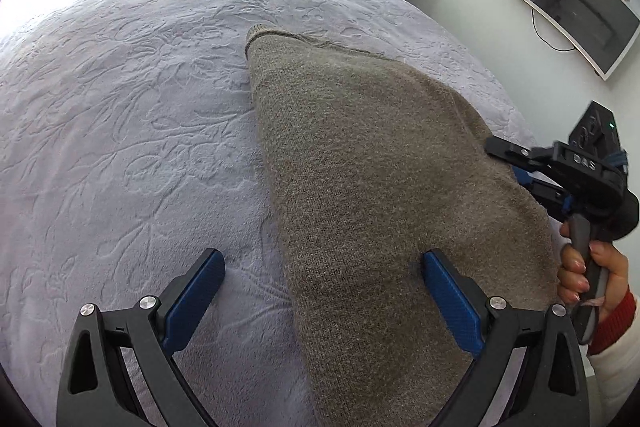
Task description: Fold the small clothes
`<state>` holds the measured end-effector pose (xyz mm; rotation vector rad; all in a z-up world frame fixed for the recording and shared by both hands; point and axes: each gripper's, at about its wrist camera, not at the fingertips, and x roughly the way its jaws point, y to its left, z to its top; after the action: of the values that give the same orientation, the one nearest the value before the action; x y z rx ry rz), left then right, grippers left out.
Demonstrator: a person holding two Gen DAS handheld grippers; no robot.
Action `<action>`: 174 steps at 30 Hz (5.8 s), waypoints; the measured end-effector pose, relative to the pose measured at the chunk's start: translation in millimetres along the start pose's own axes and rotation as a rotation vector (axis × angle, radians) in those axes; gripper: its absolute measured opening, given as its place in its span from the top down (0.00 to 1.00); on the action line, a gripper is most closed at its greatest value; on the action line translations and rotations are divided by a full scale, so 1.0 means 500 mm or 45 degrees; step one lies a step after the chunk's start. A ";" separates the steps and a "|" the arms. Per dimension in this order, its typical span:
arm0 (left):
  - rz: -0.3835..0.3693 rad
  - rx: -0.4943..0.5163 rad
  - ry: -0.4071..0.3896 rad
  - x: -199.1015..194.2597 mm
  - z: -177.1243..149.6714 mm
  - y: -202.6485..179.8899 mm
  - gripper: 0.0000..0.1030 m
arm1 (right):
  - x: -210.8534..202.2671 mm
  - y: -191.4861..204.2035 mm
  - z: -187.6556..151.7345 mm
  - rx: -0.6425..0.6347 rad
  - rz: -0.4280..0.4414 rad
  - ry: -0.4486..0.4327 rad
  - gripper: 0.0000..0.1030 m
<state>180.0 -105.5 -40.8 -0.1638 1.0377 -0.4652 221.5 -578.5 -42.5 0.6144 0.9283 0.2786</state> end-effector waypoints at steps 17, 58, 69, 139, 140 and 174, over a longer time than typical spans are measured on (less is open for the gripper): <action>0.059 0.033 -0.001 -0.009 -0.003 -0.009 0.01 | -0.067 -0.017 -0.035 -0.025 -0.032 0.014 0.43; -0.305 0.015 0.108 0.071 0.064 -0.020 0.18 | 0.121 0.043 0.039 -0.063 0.161 0.324 0.49; -0.365 0.052 -0.003 -0.099 0.038 -0.016 0.48 | 0.016 0.156 -0.009 -0.033 0.320 0.204 0.60; 0.389 -0.042 -0.276 -0.463 -0.438 0.142 0.01 | -0.019 0.279 -0.520 -0.284 0.019 0.214 0.92; 0.407 -0.042 -0.260 -0.456 -0.441 0.140 0.01 | -0.023 0.271 -0.521 -0.258 0.037 0.211 0.92; 0.601 -0.059 -0.146 -0.404 -0.470 0.089 0.01 | -0.121 0.406 -0.591 -0.534 -0.310 -0.029 0.00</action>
<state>-93.7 44.4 -15.7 0.0158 0.9376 -0.0036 -47.4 -335.9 -11.4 0.1163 0.8794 0.2377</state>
